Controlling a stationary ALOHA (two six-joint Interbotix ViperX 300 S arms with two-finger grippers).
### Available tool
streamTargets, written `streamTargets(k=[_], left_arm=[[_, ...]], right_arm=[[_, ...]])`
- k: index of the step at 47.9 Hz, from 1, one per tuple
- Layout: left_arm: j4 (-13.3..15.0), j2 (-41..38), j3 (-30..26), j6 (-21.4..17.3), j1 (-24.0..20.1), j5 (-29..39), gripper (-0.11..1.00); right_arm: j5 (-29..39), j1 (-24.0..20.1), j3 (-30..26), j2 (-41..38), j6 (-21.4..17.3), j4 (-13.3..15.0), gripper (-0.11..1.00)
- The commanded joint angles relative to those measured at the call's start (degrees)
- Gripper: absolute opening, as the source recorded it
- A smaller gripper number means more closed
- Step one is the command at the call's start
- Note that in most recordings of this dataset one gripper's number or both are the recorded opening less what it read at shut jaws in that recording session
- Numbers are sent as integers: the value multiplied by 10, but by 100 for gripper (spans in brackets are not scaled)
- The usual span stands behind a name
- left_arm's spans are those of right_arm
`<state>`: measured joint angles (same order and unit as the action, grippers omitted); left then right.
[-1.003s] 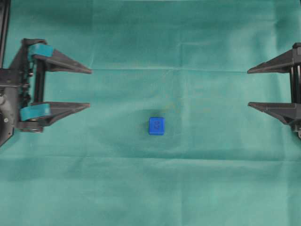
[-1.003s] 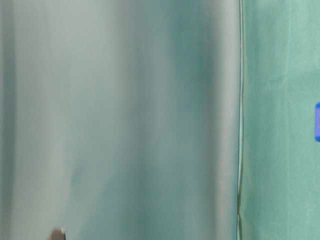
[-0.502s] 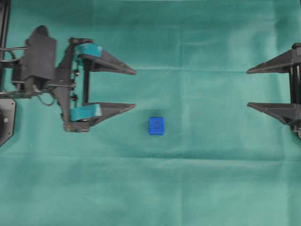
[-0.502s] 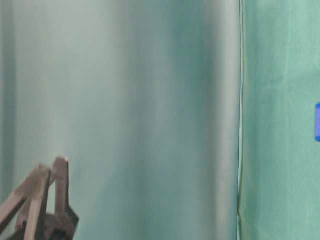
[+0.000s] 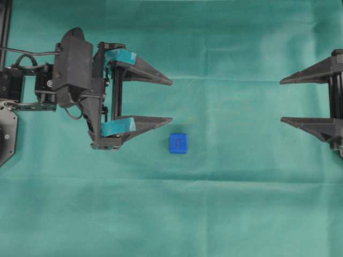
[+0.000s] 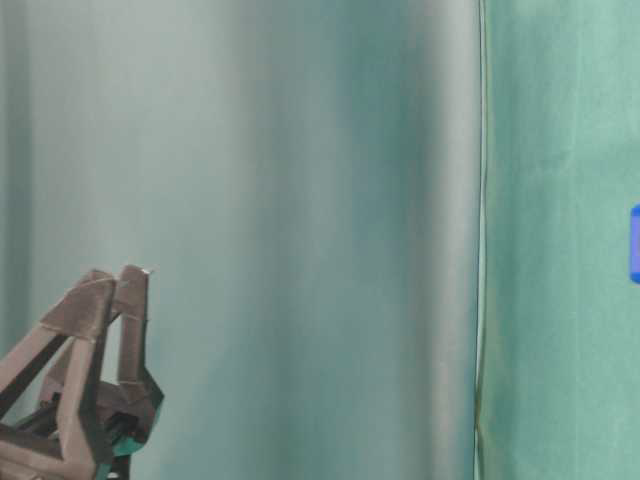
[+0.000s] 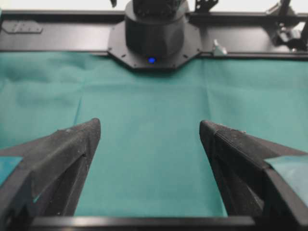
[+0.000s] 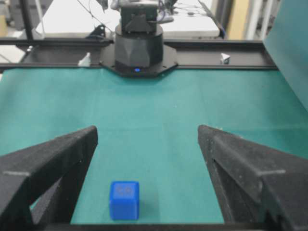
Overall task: Handover the blue block to the right arm after grasping it with the left arm, then place it in the designated position.
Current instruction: 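Move the open left gripper rightward toward the blue cube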
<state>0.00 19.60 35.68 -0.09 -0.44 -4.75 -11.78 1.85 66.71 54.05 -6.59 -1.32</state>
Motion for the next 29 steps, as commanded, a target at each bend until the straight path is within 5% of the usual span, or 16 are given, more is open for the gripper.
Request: streamTargets(k=[1, 29], left_arm=[[-1, 0, -22, 2, -3, 18, 99], [-1, -110, -212, 2, 1, 397, 99]], right_arm=[[-5, 2, -16, -4, 2, 1, 93], [-1, 2, -18, -4, 2, 1, 93]])
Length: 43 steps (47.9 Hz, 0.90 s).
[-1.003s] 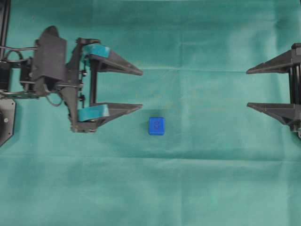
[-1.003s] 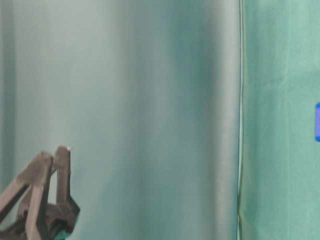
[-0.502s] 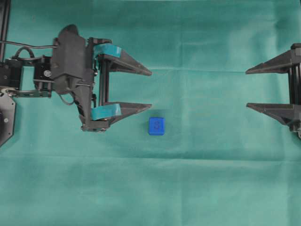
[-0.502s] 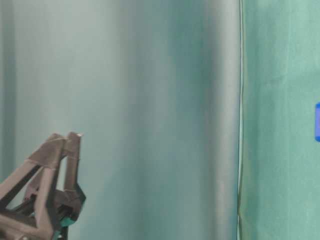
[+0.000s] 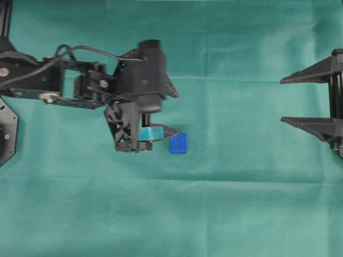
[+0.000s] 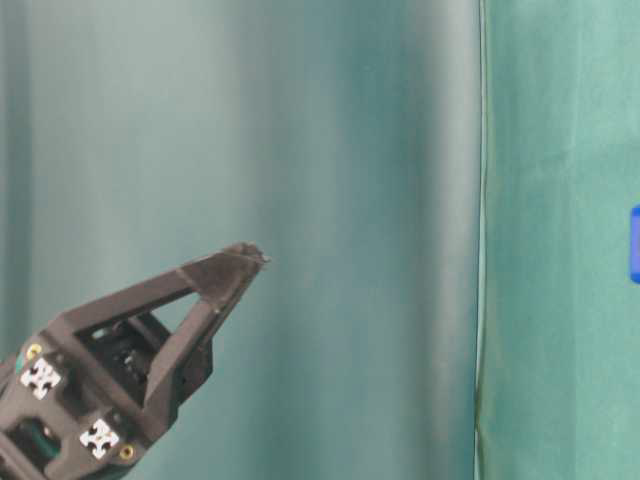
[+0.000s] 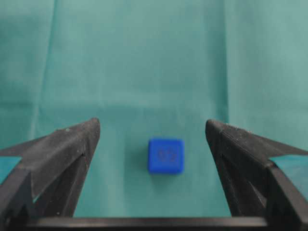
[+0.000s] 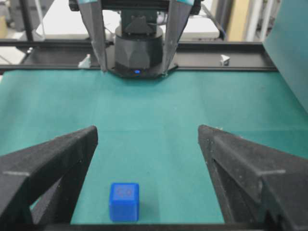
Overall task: Handover the blue block to the right arm after grasping it with the left arm, then place it in the designated position.
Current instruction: 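Move the open left gripper rightward toward the blue cube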
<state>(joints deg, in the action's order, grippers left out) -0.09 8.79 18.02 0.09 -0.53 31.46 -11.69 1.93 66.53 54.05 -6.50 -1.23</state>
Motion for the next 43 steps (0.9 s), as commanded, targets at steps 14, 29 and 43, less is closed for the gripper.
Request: streamTargets(k=[14, 29, 43], left_arm=[[-1, -11, -47, 0, 2, 58, 99], [-1, -11, -47, 1, 2, 59, 99], [-1, -11, -47, 1, 2, 58, 99]], right_arm=[[-2, 1, -17, -11, 1, 0, 93], [-2, 1, -19, -12, 1, 0, 93], [6, 1, -21, -12, 1, 0, 93]])
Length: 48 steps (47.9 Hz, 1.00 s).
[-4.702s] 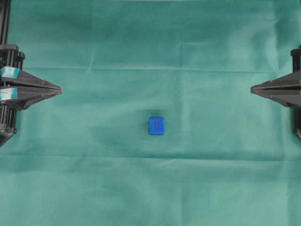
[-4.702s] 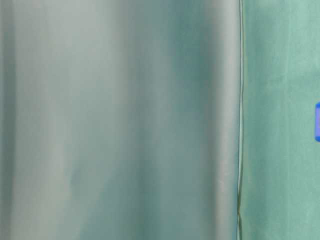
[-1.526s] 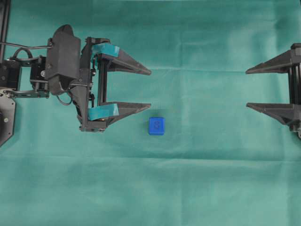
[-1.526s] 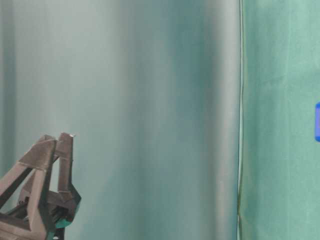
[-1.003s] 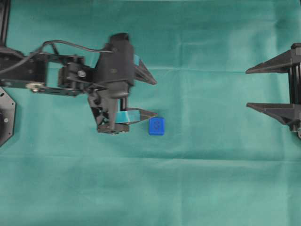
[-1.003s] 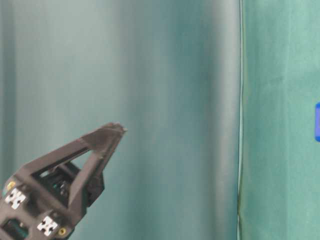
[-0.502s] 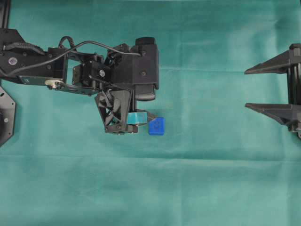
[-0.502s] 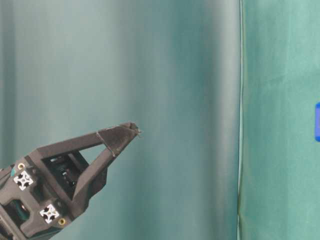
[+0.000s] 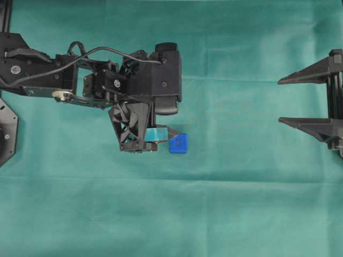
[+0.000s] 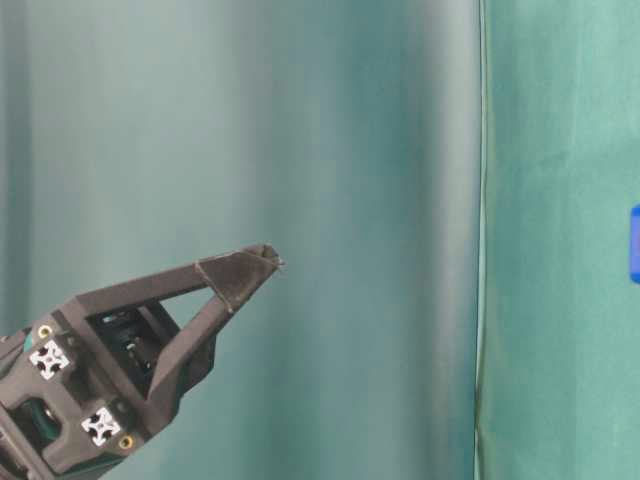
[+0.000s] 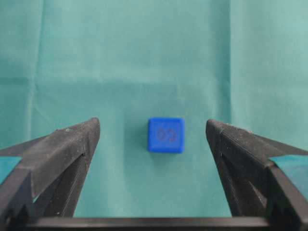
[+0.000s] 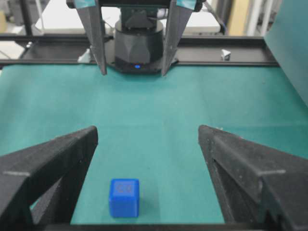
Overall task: Handover the blue block to the right arm after grasping it with the left arm, then place it in the designated position.
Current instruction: 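Move the open left gripper rightward toward the blue cube, then lower the left gripper over the blue cube, centering it between fingers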
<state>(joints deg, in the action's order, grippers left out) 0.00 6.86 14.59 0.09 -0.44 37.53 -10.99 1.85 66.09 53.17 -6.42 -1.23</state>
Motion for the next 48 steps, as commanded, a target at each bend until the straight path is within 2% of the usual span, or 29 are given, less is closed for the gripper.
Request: streamTargets(k=[1, 48], left_arm=[[-2, 9, -12, 1, 1, -3, 99], [-2, 6, 2, 3, 1, -18, 99]], right_arm=[[-1, 3, -17, -4, 0, 0, 93], [2, 2, -17, -7, 1, 1, 93]])
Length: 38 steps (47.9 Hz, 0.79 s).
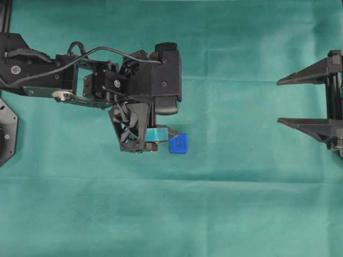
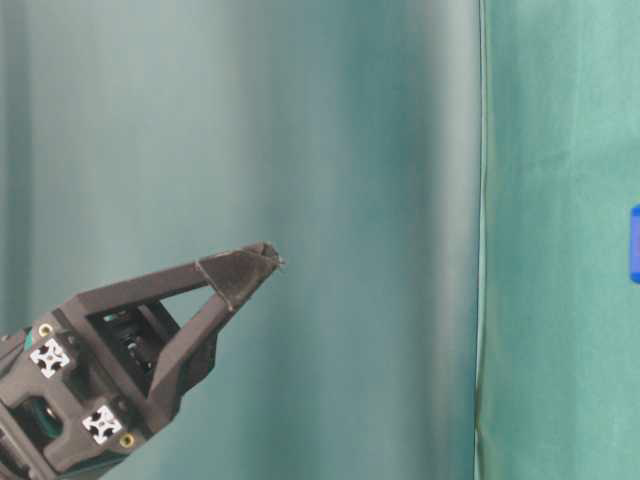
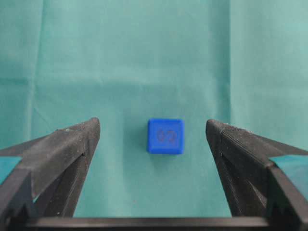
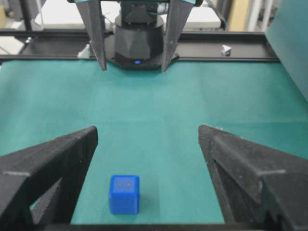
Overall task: Handover the blue block to the right arm after grasping it with the left arm, then place it in the designated position.
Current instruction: 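Lower the left gripper over the blue cube, centering it between fingers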
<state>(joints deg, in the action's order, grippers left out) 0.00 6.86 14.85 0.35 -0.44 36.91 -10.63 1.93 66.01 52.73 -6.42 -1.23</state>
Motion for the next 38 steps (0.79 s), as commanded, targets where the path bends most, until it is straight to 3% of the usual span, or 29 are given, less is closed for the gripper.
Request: streamTargets(k=[1, 21, 38], left_arm=[[-2, 6, 4, 0, 1, -18, 99], [-2, 1, 83, 13, 1, -126, 99], [-1, -83, 90, 14, 3, -153, 99]], right_arm=[[-2, 1, -17, -3, 1, 1, 93], [-2, 1, -16, -6, 0, 1, 93], [-2, 1, -16, -15, 0, 0, 93]])
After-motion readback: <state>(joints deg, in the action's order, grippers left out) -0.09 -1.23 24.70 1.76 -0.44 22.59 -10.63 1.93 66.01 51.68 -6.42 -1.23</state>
